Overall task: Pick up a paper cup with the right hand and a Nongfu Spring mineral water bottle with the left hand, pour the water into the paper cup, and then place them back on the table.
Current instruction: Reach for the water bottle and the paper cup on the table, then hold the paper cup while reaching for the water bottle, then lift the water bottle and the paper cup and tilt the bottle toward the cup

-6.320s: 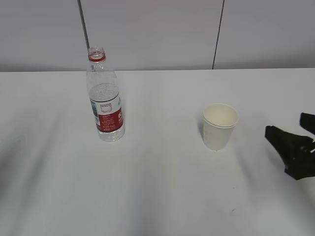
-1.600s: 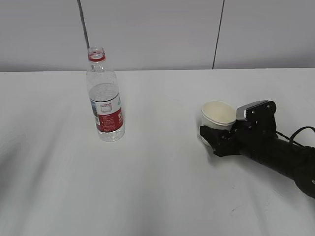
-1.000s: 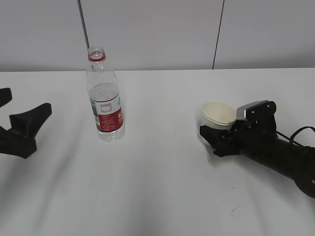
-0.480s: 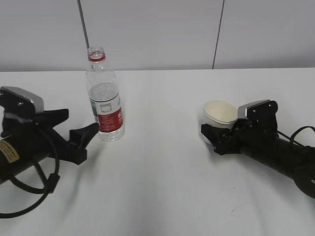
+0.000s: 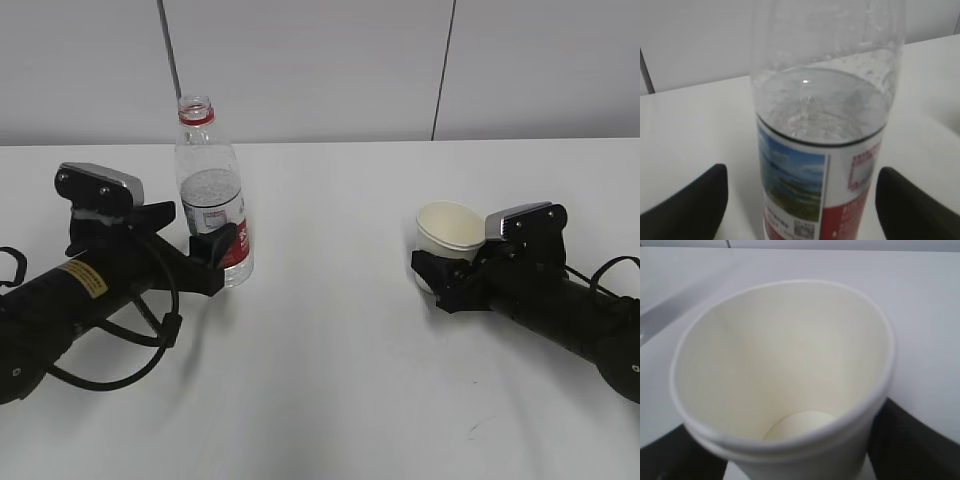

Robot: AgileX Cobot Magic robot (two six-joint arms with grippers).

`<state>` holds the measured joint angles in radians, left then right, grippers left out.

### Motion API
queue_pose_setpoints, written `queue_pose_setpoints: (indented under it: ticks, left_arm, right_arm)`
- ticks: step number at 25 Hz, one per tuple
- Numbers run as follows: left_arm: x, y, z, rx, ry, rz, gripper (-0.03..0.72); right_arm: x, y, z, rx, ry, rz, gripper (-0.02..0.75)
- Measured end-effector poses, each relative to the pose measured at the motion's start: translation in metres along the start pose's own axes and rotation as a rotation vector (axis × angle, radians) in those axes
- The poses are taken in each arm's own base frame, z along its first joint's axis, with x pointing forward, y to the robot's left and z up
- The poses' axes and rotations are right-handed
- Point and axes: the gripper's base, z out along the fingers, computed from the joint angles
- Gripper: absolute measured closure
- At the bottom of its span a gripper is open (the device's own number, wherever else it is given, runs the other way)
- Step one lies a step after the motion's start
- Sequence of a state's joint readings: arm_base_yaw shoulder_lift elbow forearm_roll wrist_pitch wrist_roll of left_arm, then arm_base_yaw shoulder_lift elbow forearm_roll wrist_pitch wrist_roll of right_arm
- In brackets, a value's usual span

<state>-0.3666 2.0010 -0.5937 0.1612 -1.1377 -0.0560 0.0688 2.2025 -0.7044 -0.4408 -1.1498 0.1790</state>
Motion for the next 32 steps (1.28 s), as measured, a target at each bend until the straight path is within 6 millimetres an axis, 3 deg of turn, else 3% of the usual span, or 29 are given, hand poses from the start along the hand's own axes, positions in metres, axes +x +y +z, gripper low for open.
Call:
queue_pose_setpoints:
  ticks: [11, 15, 20, 26, 32]
  left_arm:
    - [-0.009, 0.001, 0.036, 0.049, -0.077, -0.027, 0.134]
    - [-0.008, -0.001, 0.038, 0.07, -0.074, -0.024, 0.155]
    - [-0.008, -0.001, 0.038, 0.069, -0.074, -0.024, 0.267]
    - [-0.008, -0.001, 0.038, 0.071, -0.074, -0.023, 0.3]
    - [-0.008, -0.001, 0.038, 0.075, -0.073, -0.021, 0.331]
  right_arm:
    - [0.0, 0.0, 0.0, 0.001, -0.002, 0.001, 0.176]
    - [0.0, 0.0, 0.0, 0.002, -0.002, 0.002, 0.176]
    - [0.0, 0.0, 0.0, 0.002, -0.002, 0.002, 0.176]
    - [0.0, 0.002, 0.0, -0.024, 0.003, -0.01, 0.176]
    - [0.003, 0.017, -0.001, -0.179, 0.028, -0.062, 0.176]
